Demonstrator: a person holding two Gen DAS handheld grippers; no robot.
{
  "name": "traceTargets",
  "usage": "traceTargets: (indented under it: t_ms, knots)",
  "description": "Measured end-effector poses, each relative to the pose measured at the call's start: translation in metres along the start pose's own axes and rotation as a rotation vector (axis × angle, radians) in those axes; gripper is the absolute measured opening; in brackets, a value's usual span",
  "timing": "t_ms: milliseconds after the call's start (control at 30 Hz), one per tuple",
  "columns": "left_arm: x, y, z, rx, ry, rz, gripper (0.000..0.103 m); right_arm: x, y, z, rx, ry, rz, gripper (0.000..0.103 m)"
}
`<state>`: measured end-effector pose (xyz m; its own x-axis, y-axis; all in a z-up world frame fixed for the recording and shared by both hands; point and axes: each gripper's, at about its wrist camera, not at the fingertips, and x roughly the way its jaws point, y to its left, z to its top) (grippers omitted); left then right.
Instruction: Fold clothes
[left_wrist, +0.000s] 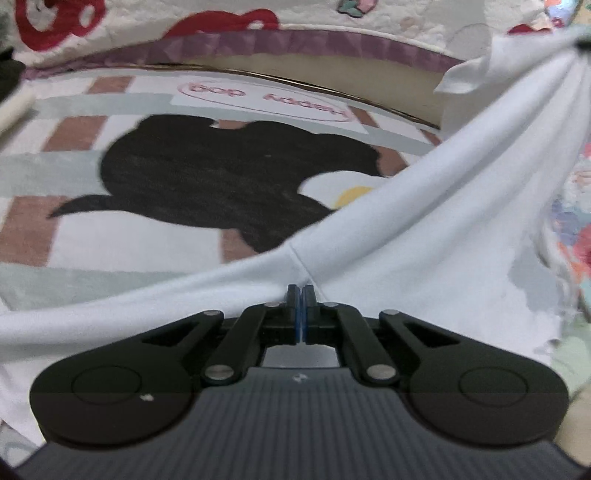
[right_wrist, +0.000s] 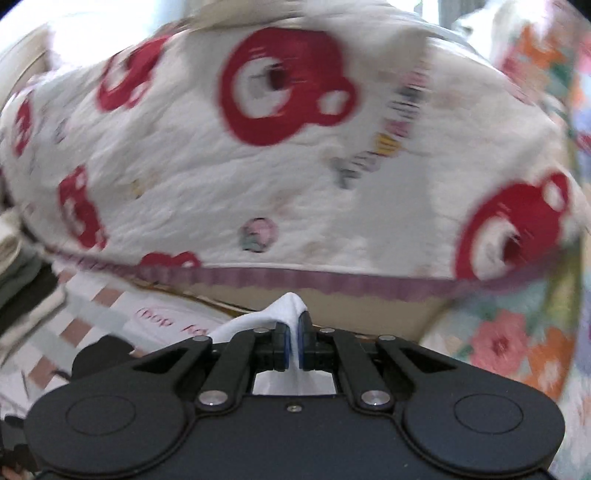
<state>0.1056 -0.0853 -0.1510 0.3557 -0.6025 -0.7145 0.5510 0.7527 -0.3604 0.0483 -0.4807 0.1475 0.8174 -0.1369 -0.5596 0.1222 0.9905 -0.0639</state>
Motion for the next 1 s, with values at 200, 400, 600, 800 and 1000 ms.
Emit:
traceTargets:
  t_ms: [200,400,600,800,1000]
  knots:
    - [0.000,-0.031,-0.007,0.158,0.050,-0.089,0.009,0.039,-0.039,-0.101,0.032,0.295,-0.252,0.004]
    - [-0.007,-0.049,-0.004,0.152,-0.034,-0.106,0.040,0.082,-0.048,-0.181,0.068,0.694,-0.216,0.012]
    - [-0.018,-0.036,0.009,0.088,-0.128,-0.078,0.052,0.080,-0.033,-0.138,-0.032,0.578,-0.243,0.030]
    - [-0.008,-0.027,0.011,0.027,-0.098,-0.057,0.052,0.106,-0.022,-0.085,0.050,0.401,-0.002,0.051]
    - [-0.020,-0.075,0.014,0.222,-0.045,-0.026,0.016,0.177,-0.022,-0.086,0.023,0.445,0.068,0.056]
